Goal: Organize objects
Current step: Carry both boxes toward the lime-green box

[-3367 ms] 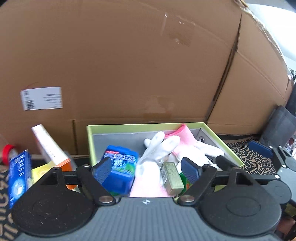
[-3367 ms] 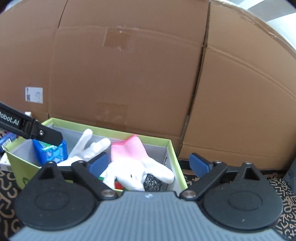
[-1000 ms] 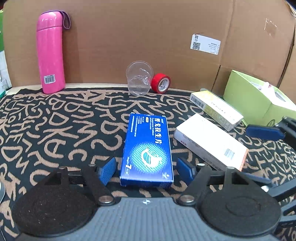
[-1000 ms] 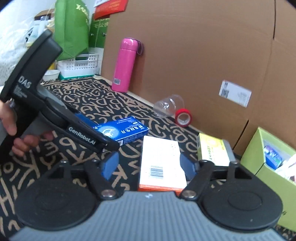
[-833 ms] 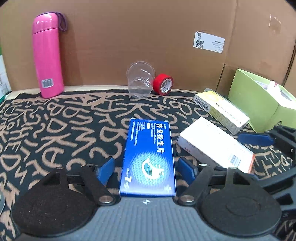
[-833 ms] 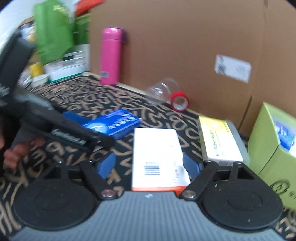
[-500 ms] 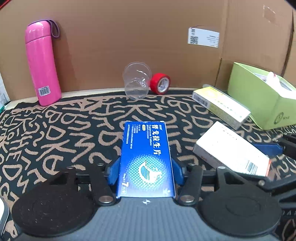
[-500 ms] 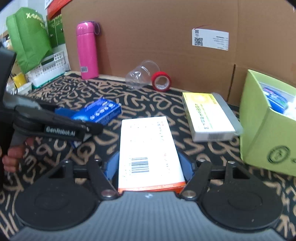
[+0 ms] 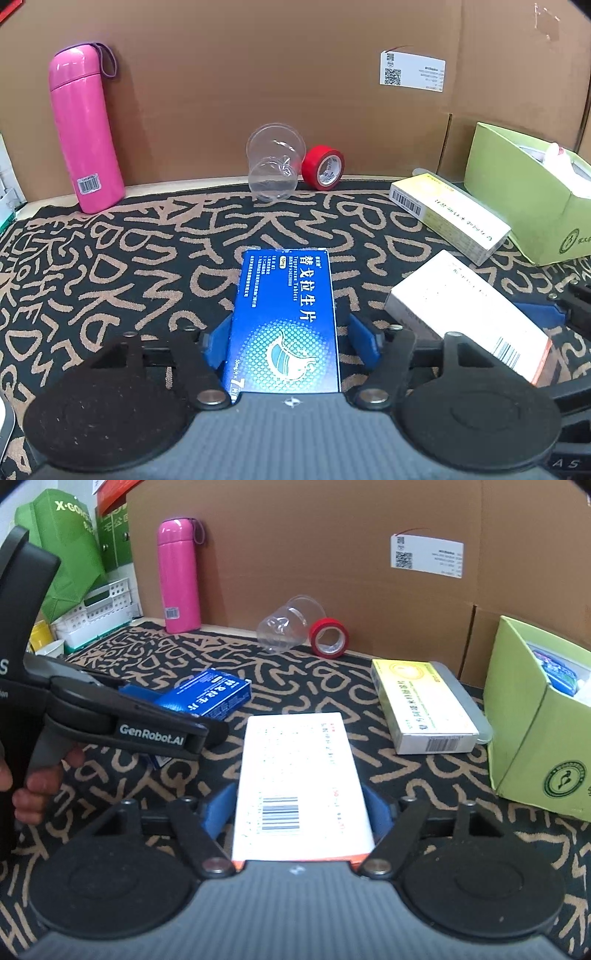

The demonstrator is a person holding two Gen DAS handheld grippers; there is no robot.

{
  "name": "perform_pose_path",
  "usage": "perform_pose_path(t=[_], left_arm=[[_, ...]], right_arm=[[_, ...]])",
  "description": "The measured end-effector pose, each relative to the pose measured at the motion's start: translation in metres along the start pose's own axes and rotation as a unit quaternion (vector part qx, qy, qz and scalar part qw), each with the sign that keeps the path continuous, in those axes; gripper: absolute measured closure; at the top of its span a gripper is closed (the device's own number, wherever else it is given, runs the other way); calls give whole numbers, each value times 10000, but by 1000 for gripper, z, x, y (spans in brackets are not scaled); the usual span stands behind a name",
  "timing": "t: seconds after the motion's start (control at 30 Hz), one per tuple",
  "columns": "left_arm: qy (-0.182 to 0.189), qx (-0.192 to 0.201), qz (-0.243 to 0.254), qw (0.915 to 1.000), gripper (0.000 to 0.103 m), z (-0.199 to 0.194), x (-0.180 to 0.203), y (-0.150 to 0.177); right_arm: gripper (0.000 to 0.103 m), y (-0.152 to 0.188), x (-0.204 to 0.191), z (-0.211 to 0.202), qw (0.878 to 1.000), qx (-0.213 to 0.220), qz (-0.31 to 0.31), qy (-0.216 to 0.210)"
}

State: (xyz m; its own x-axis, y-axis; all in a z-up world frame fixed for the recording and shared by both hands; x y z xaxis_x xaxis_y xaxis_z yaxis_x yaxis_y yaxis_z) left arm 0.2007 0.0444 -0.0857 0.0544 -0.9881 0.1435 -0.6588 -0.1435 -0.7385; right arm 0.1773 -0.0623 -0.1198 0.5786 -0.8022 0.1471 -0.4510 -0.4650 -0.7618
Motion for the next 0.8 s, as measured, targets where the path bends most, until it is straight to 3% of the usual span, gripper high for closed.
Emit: perform_pose_path(t=[0.1, 0.2, 0.5, 0.8], left_arm=[[-55, 3, 10, 10000, 35, 0, 2, 0], [-34, -30, 7, 10000, 44, -1, 4, -1], [-207, -72, 62, 9997, 44, -10, 18, 1], [518, 711, 509, 9948, 44, -75, 85, -29]], right_arm=[[37, 2, 1, -3, 10000, 37, 33, -12], [37, 4, 2, -6, 10000, 70, 47, -16], [37, 13, 15, -28, 9991, 275, 305, -54], [37, 11, 42, -93, 9941, 949, 466, 222]])
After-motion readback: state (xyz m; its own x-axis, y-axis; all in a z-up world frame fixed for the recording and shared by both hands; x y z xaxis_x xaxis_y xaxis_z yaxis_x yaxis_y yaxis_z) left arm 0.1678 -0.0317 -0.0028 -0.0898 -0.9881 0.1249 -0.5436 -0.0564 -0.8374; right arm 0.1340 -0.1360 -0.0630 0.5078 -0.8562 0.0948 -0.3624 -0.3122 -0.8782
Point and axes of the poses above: each gripper's, at about its wrist camera, not at the fingertips, and z roughly the way its jaws point, x to its right, y to its underside, the point moved 6 cm from there along z, roughly the way its jaws point, and after that the axes turned 13 degrees about -z, right-handed, at the moved point
